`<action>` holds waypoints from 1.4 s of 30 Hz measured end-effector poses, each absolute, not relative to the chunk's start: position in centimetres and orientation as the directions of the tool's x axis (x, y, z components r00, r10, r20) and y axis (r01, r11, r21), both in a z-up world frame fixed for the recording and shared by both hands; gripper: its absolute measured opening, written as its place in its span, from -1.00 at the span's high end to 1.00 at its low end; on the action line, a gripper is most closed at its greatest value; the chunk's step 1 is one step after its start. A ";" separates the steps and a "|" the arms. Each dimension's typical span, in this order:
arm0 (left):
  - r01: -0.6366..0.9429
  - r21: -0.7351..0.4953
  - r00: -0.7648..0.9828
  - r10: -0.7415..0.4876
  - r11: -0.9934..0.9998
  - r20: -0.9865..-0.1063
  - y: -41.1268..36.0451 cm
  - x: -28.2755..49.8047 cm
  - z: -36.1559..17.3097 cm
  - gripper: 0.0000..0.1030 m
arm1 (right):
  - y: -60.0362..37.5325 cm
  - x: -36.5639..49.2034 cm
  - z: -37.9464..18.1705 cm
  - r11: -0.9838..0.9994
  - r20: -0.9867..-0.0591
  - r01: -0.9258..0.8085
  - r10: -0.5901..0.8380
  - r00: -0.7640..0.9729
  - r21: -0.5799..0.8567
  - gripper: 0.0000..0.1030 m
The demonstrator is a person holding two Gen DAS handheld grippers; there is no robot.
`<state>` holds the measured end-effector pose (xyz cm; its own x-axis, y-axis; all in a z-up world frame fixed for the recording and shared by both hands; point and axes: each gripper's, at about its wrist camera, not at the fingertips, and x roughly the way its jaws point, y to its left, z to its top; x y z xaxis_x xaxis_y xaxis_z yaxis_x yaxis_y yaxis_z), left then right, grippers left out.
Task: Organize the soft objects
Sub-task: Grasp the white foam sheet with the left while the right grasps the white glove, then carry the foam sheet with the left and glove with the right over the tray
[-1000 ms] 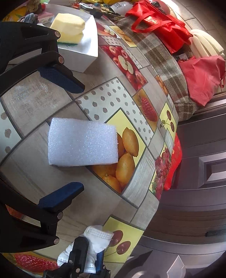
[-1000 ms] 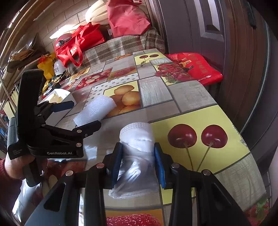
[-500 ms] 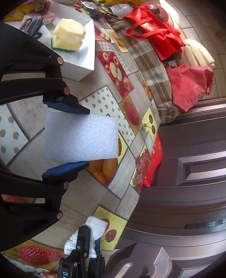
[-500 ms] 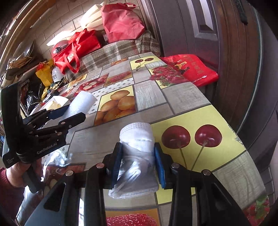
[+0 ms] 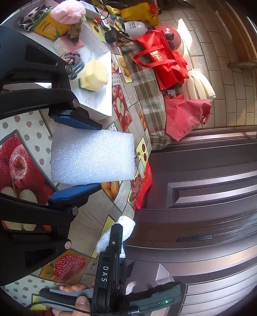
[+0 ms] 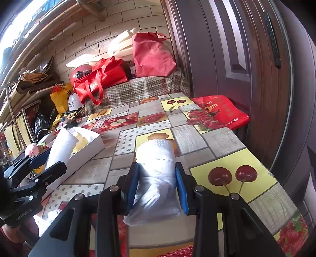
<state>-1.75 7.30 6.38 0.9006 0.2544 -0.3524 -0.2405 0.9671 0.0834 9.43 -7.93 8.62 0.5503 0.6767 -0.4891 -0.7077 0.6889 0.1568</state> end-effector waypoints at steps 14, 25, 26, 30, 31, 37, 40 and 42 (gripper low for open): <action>-0.330 0.096 0.895 0.344 0.939 -0.285 9.5 -9.1 6.3 -0.02 | -1.6 3.0 9.0 0.579 -0.428 -0.812 0.754 0.498 0.075 0.30; -0.421 0.035 0.868 0.413 0.907 -0.276 13.0 -12.3 6.1 -0.02 | 1.6 -0.3 8.8 0.529 -0.421 -0.847 0.781 0.462 0.053 0.30; -0.431 0.031 0.864 0.422 0.902 -0.276 13.4 -12.6 6.1 -0.02 | 1.8 -0.4 8.8 0.525 -0.421 -0.850 0.782 0.459 0.049 0.30; -0.462 0.024 0.850 0.451 0.886 -0.273 14.7 -13.5 6.0 -0.02 | 2.8 -1.3 8.7 0.509 -0.420 -0.860 0.789 0.448 0.038 0.30; -0.468 0.023 0.847 0.456 0.883 -0.272 15.0 -13.8 6.0 -0.02 | 3.1 -1.6 8.7 0.504 -0.421 -0.863 0.791 0.445 0.035 0.30; -0.505 0.004 0.830 0.486 0.863 -0.274 16.5 -14.7 5.8 -0.02 | 4.4 -2.7 8.6 0.478 -0.425 -0.878 0.799 0.425 0.021 0.30; -0.522 -0.005 0.821 0.500 0.853 -0.275 17.2 -15.0 5.8 -0.02 | 5.1 -3.2 8.5 0.468 -0.428 -0.884 0.802 0.416 0.016 0.30; -0.532 -0.006 0.815 0.510 0.847 -0.274 17.7 -15.2 5.8 -0.02 | 5.4 -3.4 8.4 0.461 -0.430 -0.887 0.804 0.411 0.014 0.30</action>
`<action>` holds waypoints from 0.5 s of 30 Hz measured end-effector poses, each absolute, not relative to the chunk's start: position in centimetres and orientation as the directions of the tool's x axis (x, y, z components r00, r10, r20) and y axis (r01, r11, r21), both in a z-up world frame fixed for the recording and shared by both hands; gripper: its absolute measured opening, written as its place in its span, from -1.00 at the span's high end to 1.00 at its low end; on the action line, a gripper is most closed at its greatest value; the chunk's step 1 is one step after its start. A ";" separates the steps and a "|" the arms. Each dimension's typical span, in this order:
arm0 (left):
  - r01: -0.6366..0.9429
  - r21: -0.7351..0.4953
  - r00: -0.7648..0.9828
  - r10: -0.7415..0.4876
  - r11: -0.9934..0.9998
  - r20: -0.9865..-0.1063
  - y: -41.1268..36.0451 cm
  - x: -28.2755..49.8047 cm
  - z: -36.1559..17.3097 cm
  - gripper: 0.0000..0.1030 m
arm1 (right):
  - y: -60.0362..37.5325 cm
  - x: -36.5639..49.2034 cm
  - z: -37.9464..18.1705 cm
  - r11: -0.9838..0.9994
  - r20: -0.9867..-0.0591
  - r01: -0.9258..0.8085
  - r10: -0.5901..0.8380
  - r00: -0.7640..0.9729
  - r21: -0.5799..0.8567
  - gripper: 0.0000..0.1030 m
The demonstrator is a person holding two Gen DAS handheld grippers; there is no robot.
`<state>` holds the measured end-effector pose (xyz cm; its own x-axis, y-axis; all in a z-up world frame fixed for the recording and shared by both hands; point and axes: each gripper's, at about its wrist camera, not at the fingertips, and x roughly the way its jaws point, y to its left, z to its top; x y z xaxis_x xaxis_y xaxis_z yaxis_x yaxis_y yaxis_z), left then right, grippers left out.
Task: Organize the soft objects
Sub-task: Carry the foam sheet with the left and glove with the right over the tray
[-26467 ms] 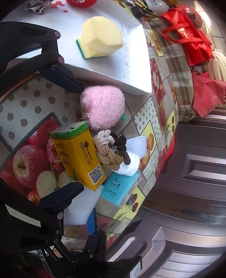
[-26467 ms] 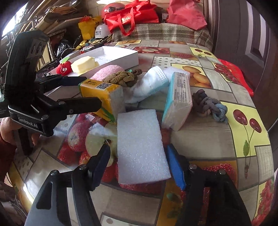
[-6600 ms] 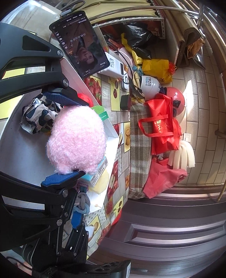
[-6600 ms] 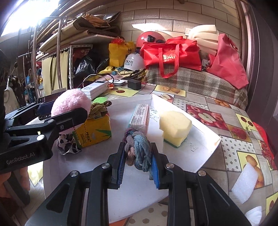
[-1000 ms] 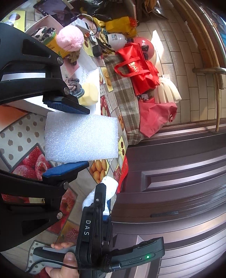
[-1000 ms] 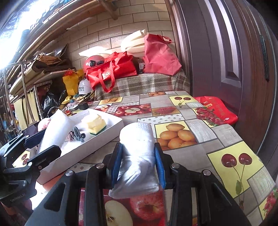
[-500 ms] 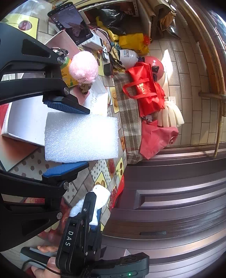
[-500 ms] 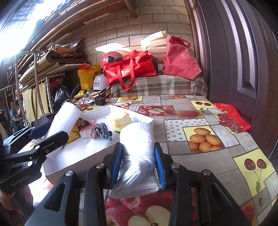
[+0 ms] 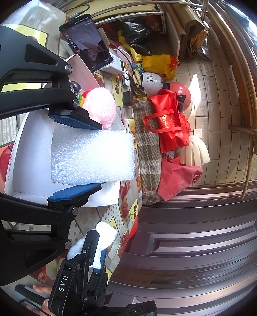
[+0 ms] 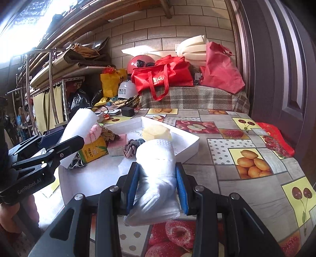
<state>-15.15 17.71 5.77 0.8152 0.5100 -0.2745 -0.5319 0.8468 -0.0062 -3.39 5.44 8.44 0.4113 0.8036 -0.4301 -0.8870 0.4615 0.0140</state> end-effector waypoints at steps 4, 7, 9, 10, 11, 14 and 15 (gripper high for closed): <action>-0.559 -0.016 0.798 0.532 0.829 -0.281 19.0 -15.6 5.7 -0.02 | 6.2 -3.7 8.4 0.450 -0.437 -0.893 0.806 0.399 0.016 0.30; -0.576 -0.029 0.787 0.544 0.817 -0.292 20.1 -15.7 5.5 -0.03 | 7.1 -3.9 8.3 0.436 -0.449 -0.900 0.807 0.383 0.017 0.30; -0.582 -0.033 0.782 0.547 0.813 -0.299 20.7 -15.7 5.4 -0.02 | 7.8 -4.1 8.2 0.424 -0.455 -0.906 0.810 0.371 0.016 0.30; -0.584 -0.032 0.780 0.549 0.811 -0.301 20.8 -15.6 5.4 -0.03 | 8.2 -4.2 8.2 0.418 -0.457 -0.908 0.811 0.365 0.016 0.30; -0.585 -0.030 0.778 0.550 0.811 -0.302 20.9 -15.6 5.4 -0.03 | 8.6 -4.3 8.1 0.410 -0.459 -0.912 0.814 0.357 0.016 0.29; -0.585 -0.018 0.774 0.552 0.811 -0.311 21.2 -15.3 5.3 -0.03 | 10.1 -4.7 8.0 0.386 -0.473 -0.923 0.815 0.335 0.011 0.29; -0.586 -0.018 0.772 0.551 0.810 -0.315 21.4 -15.1 5.3 -0.03 | 10.6 -4.9 7.9 0.378 -0.480 -0.926 0.814 0.327 0.010 0.29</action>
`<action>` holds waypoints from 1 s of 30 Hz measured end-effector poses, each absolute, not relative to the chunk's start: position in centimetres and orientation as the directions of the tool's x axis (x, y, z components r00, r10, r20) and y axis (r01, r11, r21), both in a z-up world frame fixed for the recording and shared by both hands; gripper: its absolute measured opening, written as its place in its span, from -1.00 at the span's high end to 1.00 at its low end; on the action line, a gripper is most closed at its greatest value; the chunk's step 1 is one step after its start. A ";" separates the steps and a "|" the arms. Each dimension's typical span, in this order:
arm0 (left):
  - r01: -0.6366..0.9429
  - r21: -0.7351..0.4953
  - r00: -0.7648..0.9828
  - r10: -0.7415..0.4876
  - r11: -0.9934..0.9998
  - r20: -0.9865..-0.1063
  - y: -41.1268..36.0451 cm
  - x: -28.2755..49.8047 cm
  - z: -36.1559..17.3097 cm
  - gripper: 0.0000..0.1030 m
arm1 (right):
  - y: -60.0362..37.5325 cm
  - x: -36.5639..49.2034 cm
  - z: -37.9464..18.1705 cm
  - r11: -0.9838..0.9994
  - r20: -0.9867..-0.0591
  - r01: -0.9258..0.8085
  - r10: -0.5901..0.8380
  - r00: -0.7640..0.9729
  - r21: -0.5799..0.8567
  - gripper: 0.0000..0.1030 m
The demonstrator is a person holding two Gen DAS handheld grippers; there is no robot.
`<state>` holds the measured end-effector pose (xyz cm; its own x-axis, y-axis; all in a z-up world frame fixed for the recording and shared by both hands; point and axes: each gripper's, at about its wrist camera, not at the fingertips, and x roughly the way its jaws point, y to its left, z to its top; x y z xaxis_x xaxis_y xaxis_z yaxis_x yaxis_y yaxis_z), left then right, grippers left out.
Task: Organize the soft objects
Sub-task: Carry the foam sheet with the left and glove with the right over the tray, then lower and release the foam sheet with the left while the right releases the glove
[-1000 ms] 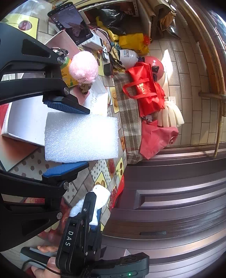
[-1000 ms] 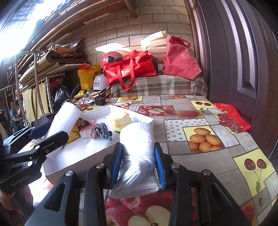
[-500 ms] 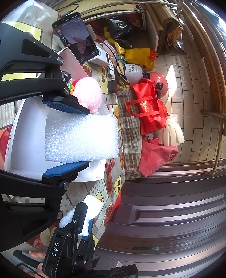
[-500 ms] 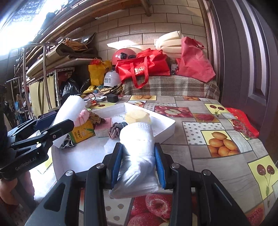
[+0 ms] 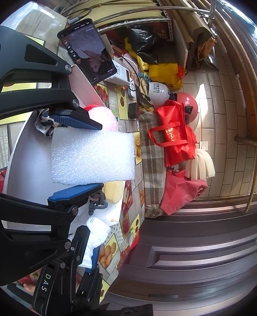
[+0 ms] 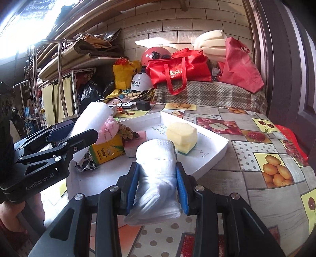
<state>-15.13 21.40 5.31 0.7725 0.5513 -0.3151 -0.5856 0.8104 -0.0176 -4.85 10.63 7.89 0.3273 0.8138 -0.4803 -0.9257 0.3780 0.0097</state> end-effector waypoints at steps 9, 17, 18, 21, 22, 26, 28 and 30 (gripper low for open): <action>-0.585 -0.029 0.765 0.539 0.811 -0.352 22.9 -14.2 5.1 -0.03 | 14.2 -4.0 7.0 0.365 -0.555 -0.930 0.784 0.277 0.051 0.29; -0.596 -0.039 0.757 0.545 0.802 -0.360 23.8 -13.8 5.1 -0.03 | 15.9 -3.3 6.4 0.359 -0.605 -0.930 0.759 0.240 0.081 0.29; -0.596 -0.040 0.757 0.545 0.802 -0.360 23.9 -13.8 5.1 -0.03 | 16.1 -3.2 6.4 0.359 -0.609 -0.930 0.756 0.237 0.084 0.30; -0.597 -0.042 0.756 0.544 0.801 -0.364 24.2 -13.7 5.1 -0.03 | 16.7 -2.7 6.2 0.357 -0.622 -0.929 0.750 0.224 0.095 0.30; -0.598 -0.042 0.755 0.544 0.801 -0.366 24.4 -13.5 5.1 -0.03 | 16.9 -2.6 6.1 0.358 -0.626 -0.928 0.748 0.222 0.099 0.30; -0.604 -0.033 0.745 0.549 0.797 -0.380 25.0 -12.8 5.0 -0.03 | 17.4 -1.9 6.1 0.377 -0.632 -0.920 0.741 0.228 0.111 0.31; -0.610 -0.033 0.737 0.552 0.792 -0.391 25.6 -12.4 5.0 -0.03 | 17.6 -1.3 6.2 0.398 -0.627 -0.910 0.739 0.245 0.114 0.31; -0.614 -0.040 0.730 0.548 0.788 -0.408 26.2 -12.0 4.9 -0.03 | 17.5 -0.7 6.2 0.416 -0.621 -0.900 0.742 0.253 0.131 0.31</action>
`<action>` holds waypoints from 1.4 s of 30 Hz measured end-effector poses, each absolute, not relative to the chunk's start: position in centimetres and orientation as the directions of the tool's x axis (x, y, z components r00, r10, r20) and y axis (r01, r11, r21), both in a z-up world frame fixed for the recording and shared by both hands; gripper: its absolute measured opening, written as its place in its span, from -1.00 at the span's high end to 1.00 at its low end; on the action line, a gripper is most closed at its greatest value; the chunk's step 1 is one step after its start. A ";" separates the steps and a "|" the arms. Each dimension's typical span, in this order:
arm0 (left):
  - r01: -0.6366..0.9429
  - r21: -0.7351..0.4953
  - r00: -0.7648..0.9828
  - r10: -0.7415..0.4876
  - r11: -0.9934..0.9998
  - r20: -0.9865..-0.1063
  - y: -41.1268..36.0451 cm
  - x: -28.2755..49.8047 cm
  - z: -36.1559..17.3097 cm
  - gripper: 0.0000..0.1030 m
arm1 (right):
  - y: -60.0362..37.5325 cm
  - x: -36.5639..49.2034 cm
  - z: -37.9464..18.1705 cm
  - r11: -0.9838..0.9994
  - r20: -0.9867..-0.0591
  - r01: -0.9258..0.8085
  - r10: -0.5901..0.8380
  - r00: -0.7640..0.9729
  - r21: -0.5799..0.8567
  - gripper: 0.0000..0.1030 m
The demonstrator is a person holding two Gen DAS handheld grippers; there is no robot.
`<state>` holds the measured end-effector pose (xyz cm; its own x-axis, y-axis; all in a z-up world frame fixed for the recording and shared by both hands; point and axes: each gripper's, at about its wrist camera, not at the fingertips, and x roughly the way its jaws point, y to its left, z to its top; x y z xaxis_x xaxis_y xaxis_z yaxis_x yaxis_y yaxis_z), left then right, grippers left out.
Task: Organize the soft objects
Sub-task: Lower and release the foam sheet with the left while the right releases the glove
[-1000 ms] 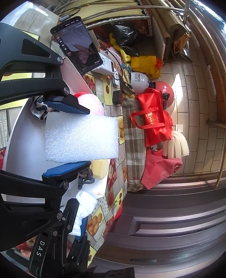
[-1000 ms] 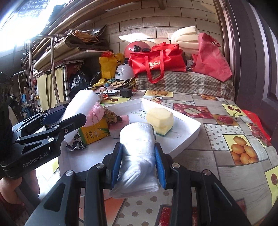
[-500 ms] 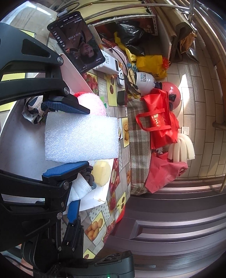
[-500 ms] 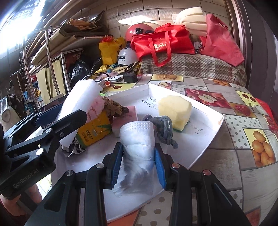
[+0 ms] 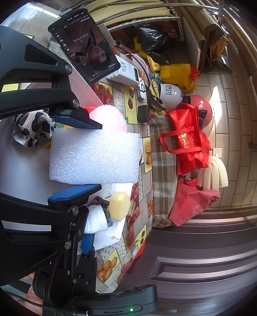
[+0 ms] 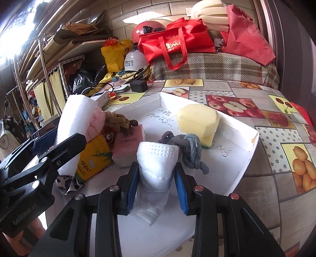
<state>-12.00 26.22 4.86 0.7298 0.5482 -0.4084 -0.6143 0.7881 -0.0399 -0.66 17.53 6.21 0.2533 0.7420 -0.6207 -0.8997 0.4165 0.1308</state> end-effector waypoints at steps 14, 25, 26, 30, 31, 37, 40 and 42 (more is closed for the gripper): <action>-0.698 -0.066 0.688 0.642 0.713 -0.337 26.6 -13.6 5.2 -1.00 | 17.2 -1.9 7.3 0.461 -0.553 -0.887 0.745 0.373 0.022 -0.71; -0.691 -0.059 0.706 0.655 0.720 -0.270 25.8 -14.6 5.6 -1.00 | 15.9 -2.9 8.3 0.532 -0.463 -0.845 0.739 0.490 -0.045 -1.00; -0.693 -0.058 0.705 0.657 0.719 -0.267 25.8 -14.6 5.6 -1.00 | 15.7 -2.8 8.4 0.550 -0.458 -0.834 0.731 0.506 -0.045 -1.00; -0.697 -0.055 0.702 0.663 0.715 -0.261 25.5 -14.8 5.7 -1.00 | 14.9 -2.8 8.4 0.595 -0.444 -0.802 0.707 0.551 -0.047 -1.00; -0.696 -0.054 0.702 0.663 0.716 -0.259 25.4 -14.8 5.7 -1.00 | 14.8 -2.8 8.4 0.597 -0.442 -0.801 0.706 0.553 -0.047 -1.00; -0.686 -0.063 0.713 0.653 0.725 -0.255 24.3 -15.3 5.7 -1.00 | 13.6 -3.2 8.5 0.603 -0.432 -0.797 0.709 0.558 -0.041 -1.00; -0.681 -0.070 0.719 0.647 0.729 -0.255 23.7 -15.5 5.7 -1.00 | 12.9 -3.3 8.4 0.602 -0.434 -0.798 0.711 0.553 -0.029 -1.00; -0.675 -0.085 0.725 0.637 0.733 -0.262 23.3 -15.7 5.6 -1.00 | 12.4 -3.5 8.4 0.603 -0.429 -0.797 0.713 0.554 -0.027 -1.00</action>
